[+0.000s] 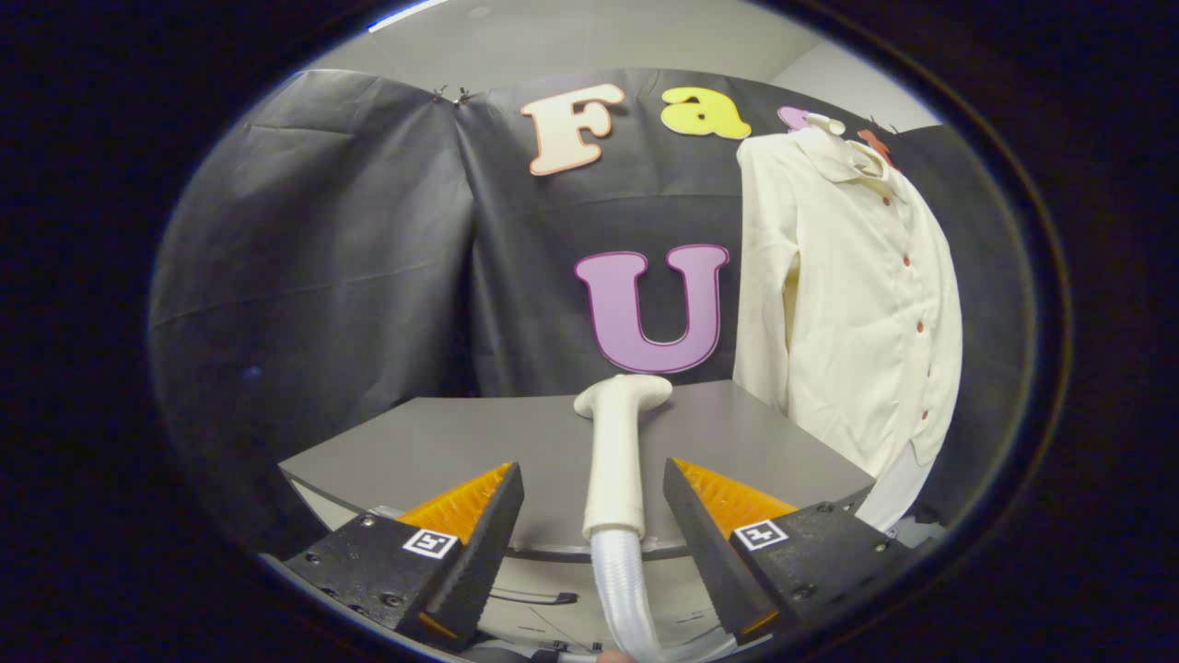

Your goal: Iron the clothes twice with a garment steamer, once on the left side and once on the right side.

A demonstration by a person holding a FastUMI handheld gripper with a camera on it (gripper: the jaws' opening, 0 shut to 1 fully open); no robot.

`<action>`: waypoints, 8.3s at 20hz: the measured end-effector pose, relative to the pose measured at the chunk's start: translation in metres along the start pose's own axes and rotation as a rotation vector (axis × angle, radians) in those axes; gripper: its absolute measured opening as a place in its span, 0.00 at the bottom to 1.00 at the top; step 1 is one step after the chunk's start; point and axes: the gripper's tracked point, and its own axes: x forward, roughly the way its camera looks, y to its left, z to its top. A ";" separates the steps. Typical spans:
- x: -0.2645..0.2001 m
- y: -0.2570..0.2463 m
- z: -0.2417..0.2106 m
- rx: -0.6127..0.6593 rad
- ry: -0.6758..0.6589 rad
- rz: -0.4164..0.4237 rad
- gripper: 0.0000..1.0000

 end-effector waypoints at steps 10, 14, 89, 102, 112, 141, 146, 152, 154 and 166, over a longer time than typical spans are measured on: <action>0.051 -0.008 -0.019 -0.003 0.137 -0.066 0.62; 0.051 -0.008 -0.015 -0.014 0.127 -0.088 0.38; -0.039 -0.311 -0.178 0.458 -0.168 -0.007 0.32; -0.081 -0.344 -0.119 0.497 -0.248 -0.044 0.32; -0.077 -0.393 0.037 0.349 -0.398 -0.085 0.32; -0.008 -0.468 0.034 0.516 -0.379 -0.102 0.32; -0.003 -0.469 -0.014 0.534 -0.314 -0.128 0.32; 0.002 -0.464 -0.072 0.635 -0.260 -0.144 0.32; 0.000 -0.464 -0.091 0.667 -0.244 -0.152 0.32; -0.030 -0.461 -0.185 0.792 -0.137 -0.230 0.32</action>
